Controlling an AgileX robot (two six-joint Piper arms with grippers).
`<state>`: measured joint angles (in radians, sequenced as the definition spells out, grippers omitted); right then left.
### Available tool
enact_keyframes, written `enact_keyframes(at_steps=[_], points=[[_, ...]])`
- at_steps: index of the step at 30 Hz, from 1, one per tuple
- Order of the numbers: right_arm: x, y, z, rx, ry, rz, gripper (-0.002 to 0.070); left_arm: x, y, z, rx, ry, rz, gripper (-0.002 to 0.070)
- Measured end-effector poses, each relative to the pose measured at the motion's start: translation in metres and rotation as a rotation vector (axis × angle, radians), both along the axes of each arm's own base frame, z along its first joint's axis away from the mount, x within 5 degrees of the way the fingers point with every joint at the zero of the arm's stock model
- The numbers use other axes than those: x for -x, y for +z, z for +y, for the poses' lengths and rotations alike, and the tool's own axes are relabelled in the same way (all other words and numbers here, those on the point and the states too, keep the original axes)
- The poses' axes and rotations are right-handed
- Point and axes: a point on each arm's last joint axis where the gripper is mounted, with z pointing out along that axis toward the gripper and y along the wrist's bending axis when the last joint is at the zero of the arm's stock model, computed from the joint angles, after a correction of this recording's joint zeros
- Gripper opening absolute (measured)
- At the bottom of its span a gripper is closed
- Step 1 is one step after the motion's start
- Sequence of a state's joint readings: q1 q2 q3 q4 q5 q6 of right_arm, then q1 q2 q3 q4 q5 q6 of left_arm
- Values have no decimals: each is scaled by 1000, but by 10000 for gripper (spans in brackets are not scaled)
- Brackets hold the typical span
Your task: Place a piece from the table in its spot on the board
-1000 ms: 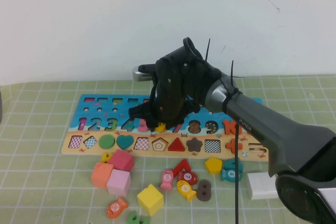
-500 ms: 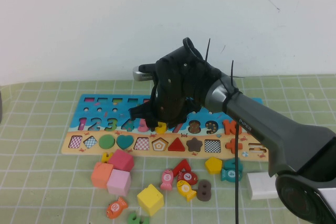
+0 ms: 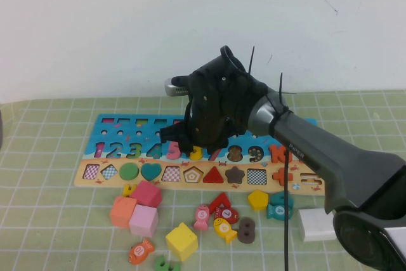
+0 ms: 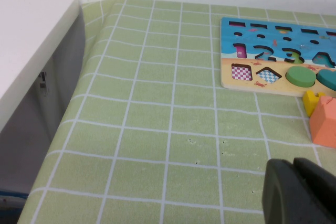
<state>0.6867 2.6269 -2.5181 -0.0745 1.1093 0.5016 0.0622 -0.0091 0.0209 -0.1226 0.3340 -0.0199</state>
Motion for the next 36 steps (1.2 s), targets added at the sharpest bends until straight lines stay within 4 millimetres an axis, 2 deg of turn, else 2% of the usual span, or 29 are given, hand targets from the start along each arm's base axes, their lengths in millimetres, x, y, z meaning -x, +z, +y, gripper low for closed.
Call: enact_keyframes(at_steps=[14, 17, 22, 25, 30, 34, 36], points=[[0, 1, 3, -41, 0, -2, 338, 0, 0, 0, 0, 0, 0, -1], [-1, 6, 4, -48, 1, -10, 288, 0, 0, 0, 0, 0, 0, -1], [1, 24, 2, -27, 43, -23, 109, 0, 0, 0, 0, 0, 0, -1], [2, 41, -3, 16, 86, -52, 32, 0, 0, 0, 0, 0, 0, -1], [7, 92, -10, 20, 174, -171, 4, 0, 0, 0, 0, 0, 0, -1], [32, 147, -4, 5, 261, -290, 0, 0, 0, 0, 0, 0, 0, -1], [48, 168, 2, 8, 293, -345, 0, 0, 0, 0, 0, 0, 0, -1]])
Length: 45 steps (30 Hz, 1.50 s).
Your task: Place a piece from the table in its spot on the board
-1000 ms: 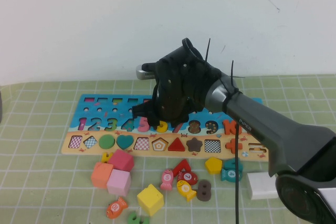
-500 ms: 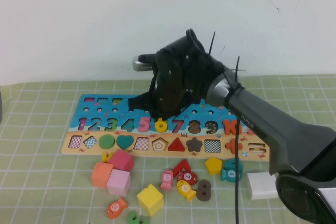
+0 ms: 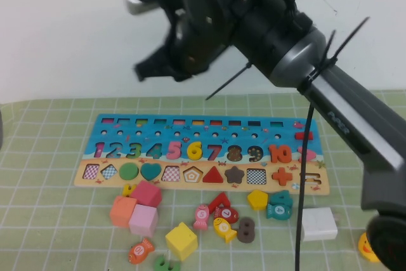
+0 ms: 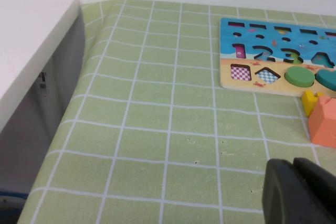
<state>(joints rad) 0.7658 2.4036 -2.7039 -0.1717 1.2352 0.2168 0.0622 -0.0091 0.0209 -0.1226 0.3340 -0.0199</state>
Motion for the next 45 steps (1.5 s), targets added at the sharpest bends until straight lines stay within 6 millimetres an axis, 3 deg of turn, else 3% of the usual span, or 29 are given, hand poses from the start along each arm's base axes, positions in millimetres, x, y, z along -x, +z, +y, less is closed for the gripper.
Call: enact_keyframes(at_steps=[10, 23, 36, 45], points=[[61, 62, 19, -58, 137, -112, -1, 0, 0, 0, 0, 0, 0, -1], [107, 141, -11, -212, 200, -200, -1, 0, 0, 0, 0, 0, 0, -1], [152, 185, -26, -419, 413, -135, -1, 0, 0, 0, 0, 0, 0, -1], [155, 199, -42, -208, 576, -398, -1, 0, 0, 0, 0, 0, 2, -1]])
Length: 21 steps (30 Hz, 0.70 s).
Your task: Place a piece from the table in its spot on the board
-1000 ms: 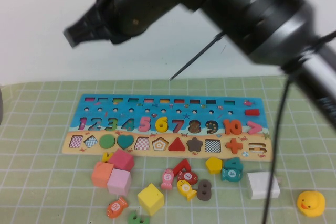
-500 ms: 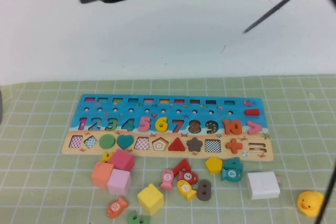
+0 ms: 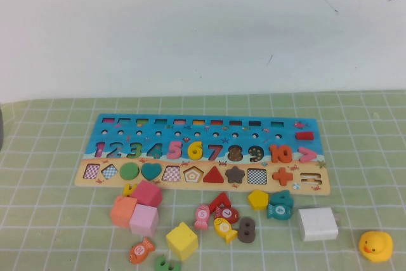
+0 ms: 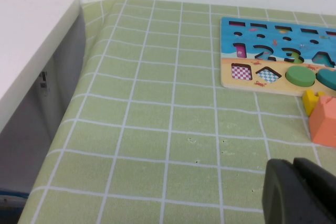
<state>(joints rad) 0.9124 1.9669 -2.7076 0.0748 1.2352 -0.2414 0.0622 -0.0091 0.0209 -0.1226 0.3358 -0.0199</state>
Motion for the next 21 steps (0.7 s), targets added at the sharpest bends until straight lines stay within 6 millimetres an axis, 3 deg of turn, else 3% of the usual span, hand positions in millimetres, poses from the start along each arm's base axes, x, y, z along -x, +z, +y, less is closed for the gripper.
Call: enact_keyframes(at_steps=[9, 18, 21], points=[[-3, 5, -9, 67, -32, -116, -1, 0, 0, 0, 0, 0, 0, -1], [16, 27, -37, 68, -34, -178, -1, 0, 0, 0, 0, 0, 0, -1], [25, 24, -52, 125, -40, -152, -1, 0, 0, 0, 0, 0, 0, -1]])
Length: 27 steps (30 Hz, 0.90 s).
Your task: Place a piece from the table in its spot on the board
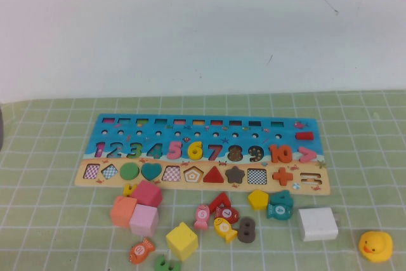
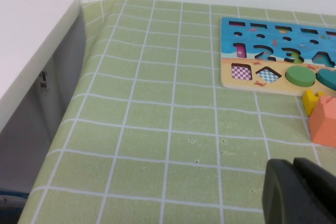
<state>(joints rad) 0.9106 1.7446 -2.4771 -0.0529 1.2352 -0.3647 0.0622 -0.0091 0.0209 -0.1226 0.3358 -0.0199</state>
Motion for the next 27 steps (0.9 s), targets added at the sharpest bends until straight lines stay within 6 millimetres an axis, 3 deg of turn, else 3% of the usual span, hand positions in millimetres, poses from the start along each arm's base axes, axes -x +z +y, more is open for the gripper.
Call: enact_keyframes(at_steps=[3, 8, 13, 18, 27], points=[[15, -5, -22, 52, -19, 30, -1, 0, 0, 0, 0, 0, 0, -1], [33, -35, -59, 131, -77, 29, -1, 0, 0, 0, 0, 0, 0, -1], [45, -58, -105, 2, -147, -3, -1, 0, 0, 0, 0, 0, 0, -1], [59, -98, -153, -90, -283, -21, -1, 0, 0, 0, 0, 0, 0, -1], [113, -161, -220, -250, -543, -150, -1, 0, 0, 0, 0, 0, 0, -1]])
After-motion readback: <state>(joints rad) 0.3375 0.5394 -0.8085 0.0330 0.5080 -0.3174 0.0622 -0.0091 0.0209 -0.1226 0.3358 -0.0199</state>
